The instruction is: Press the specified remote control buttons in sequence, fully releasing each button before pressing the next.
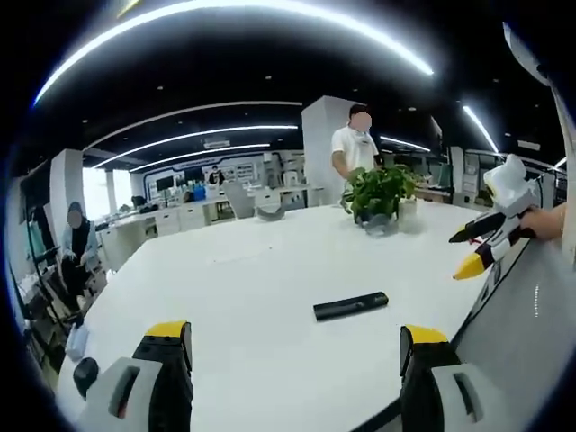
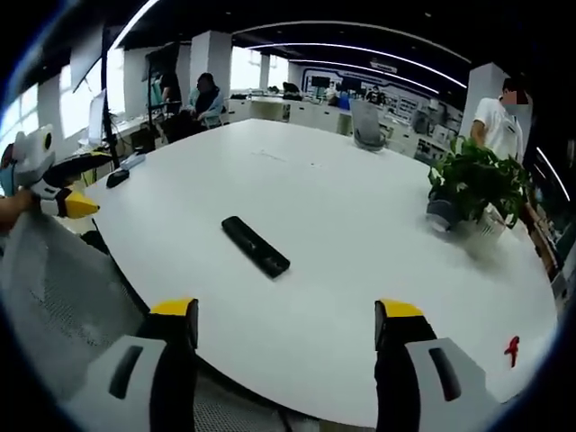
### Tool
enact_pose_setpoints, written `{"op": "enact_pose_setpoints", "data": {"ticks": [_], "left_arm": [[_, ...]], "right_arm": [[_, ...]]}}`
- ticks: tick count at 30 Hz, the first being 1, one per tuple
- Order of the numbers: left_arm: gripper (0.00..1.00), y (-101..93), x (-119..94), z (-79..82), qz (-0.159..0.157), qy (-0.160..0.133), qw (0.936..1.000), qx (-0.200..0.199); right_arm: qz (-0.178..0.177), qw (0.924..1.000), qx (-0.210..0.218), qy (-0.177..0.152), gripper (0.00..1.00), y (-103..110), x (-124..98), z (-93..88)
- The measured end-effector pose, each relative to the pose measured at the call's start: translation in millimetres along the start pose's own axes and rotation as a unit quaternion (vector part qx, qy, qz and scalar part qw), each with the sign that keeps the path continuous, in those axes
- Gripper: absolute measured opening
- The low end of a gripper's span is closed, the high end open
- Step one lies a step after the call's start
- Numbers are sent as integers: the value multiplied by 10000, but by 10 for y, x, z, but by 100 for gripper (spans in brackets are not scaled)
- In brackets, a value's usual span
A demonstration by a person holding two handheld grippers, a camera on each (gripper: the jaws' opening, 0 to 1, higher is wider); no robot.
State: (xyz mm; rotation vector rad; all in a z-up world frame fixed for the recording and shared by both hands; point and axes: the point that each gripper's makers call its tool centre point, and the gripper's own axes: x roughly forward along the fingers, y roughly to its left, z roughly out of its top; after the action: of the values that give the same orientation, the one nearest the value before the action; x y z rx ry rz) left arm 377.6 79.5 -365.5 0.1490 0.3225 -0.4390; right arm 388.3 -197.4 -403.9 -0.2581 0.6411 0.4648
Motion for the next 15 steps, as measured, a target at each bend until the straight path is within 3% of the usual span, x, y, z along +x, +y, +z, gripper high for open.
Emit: {"op": "enact_pose_setpoints", "data": {"ticks": [5, 9, 12, 15], "left_arm": [[100, 28, 17, -3, 3, 7, 9996, -300], [100, 33, 84, -15, -137, 207, 9995, -192], [100, -87, 177, 86, -731, 230, 9968, -209], [100, -208, 314, 123, -1472, 484, 9878, 126]], "right_arm": [[-22, 10000, 75, 23, 83, -32, 8, 10], [-88, 9999, 116, -7, 84, -60, -3, 24], [-233, 9996, 155, -68, 83, -122, -23, 49], [-267, 9994, 204, -76, 82, -131, -31, 59]]}}
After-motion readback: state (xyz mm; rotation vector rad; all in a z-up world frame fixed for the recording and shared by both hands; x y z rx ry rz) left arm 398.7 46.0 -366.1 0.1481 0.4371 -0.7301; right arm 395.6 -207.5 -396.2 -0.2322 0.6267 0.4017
